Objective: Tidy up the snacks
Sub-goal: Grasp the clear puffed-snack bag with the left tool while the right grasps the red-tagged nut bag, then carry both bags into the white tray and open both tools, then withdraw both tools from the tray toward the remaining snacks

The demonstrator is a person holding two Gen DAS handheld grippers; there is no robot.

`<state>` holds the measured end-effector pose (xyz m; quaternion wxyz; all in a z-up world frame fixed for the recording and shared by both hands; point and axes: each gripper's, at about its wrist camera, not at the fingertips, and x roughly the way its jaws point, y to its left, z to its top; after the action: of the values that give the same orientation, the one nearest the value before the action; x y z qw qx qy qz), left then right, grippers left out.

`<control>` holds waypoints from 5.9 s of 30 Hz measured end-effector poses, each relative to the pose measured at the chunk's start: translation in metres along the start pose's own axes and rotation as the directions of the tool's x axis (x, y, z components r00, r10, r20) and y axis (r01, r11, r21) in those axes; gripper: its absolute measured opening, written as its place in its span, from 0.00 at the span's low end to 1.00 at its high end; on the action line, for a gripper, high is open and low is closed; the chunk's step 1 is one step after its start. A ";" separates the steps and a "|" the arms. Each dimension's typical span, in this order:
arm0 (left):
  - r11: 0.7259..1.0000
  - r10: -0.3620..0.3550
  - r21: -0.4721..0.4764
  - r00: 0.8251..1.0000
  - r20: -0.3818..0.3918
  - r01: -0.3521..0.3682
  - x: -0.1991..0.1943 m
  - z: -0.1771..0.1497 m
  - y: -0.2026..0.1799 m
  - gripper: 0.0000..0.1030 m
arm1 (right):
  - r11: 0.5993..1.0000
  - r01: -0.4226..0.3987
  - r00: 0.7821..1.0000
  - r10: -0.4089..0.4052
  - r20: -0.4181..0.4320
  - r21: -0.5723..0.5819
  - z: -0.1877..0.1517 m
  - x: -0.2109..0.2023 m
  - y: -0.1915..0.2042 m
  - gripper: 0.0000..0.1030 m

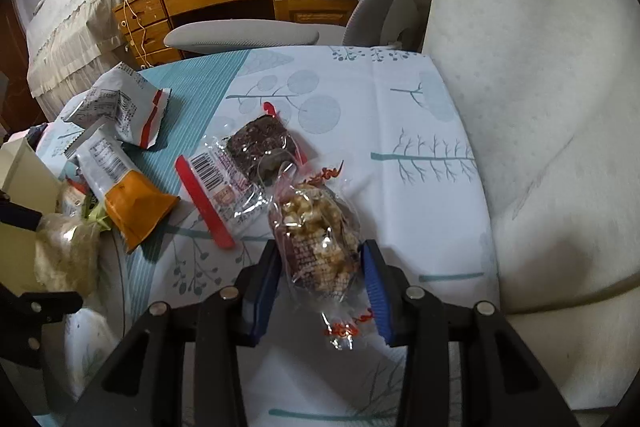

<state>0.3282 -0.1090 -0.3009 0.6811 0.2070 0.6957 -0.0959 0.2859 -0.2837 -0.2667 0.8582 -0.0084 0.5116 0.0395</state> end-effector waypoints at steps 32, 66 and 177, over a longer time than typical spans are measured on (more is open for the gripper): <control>0.958 -0.187 -0.207 0.979 0.079 0.200 -0.043 -0.087 -0.011 0.57 | 0.953 -0.190 0.967 0.224 -0.123 0.235 -0.058 -0.086 0.014 0.39; 0.758 -0.407 -0.243 0.730 0.549 0.605 -0.135 -0.290 0.105 0.58 | 0.918 -0.314 0.944 0.330 -0.028 0.244 -0.103 -0.193 0.168 0.39; 0.847 -0.173 -0.455 0.951 0.255 0.276 -0.097 0.042 0.127 0.86 | 0.842 -0.069 0.998 0.056 0.039 0.535 0.054 -0.021 0.016 0.66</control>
<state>0.4178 -0.0284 -0.1883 0.7627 -0.0648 0.6432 -0.0185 0.3223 -0.2663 -0.2222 0.8303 0.2485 0.4929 -0.0768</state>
